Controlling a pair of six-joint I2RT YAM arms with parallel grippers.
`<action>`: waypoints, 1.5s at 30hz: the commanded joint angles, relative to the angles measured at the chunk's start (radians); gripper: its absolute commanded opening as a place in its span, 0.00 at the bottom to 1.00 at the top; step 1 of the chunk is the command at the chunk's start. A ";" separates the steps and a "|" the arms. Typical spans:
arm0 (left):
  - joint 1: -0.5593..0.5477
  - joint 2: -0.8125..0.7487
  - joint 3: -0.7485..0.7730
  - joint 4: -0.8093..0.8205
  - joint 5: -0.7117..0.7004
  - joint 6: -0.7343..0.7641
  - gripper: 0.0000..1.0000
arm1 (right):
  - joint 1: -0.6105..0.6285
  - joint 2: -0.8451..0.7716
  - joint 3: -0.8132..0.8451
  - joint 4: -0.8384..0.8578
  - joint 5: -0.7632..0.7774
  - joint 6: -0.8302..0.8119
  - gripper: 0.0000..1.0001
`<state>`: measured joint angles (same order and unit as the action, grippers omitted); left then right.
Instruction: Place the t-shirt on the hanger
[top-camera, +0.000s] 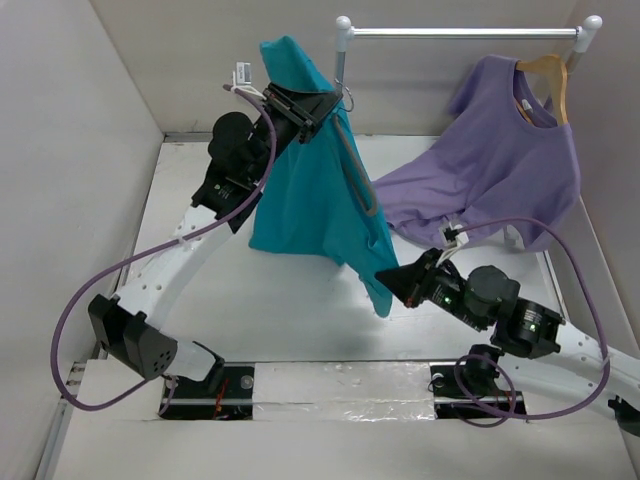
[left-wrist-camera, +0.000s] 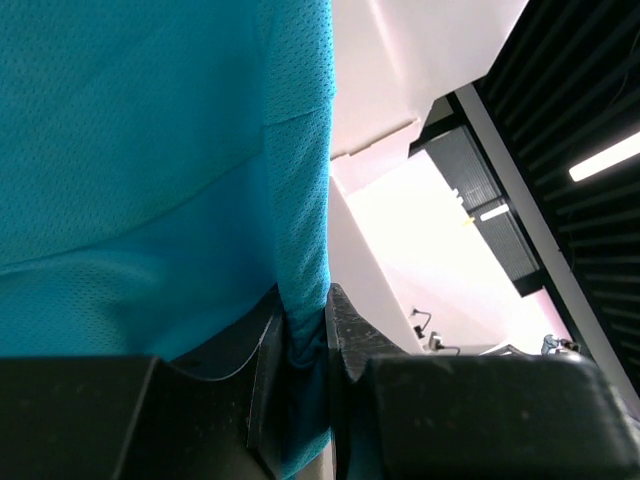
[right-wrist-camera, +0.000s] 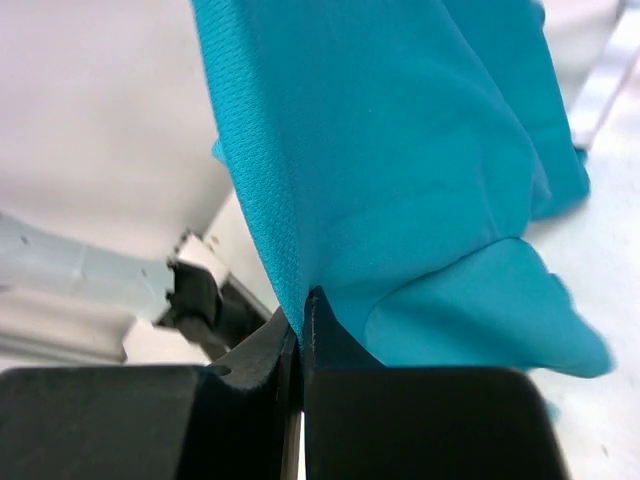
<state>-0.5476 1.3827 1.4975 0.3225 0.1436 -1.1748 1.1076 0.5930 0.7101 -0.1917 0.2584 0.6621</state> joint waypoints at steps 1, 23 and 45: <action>0.009 -0.001 -0.009 0.217 -0.042 0.029 0.00 | 0.008 -0.031 0.081 -0.244 -0.088 0.010 0.00; -0.028 -0.106 -0.358 0.245 0.063 0.109 0.00 | 0.008 0.324 0.621 -0.299 -0.242 -0.013 0.00; -0.031 -0.197 -0.516 -0.088 0.367 0.014 0.00 | 0.008 0.353 0.505 -0.436 -0.174 0.123 0.34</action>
<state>-0.5522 1.2079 0.9989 0.2581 0.4473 -1.1751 1.1076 0.9390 1.1648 -0.6312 0.0811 0.7883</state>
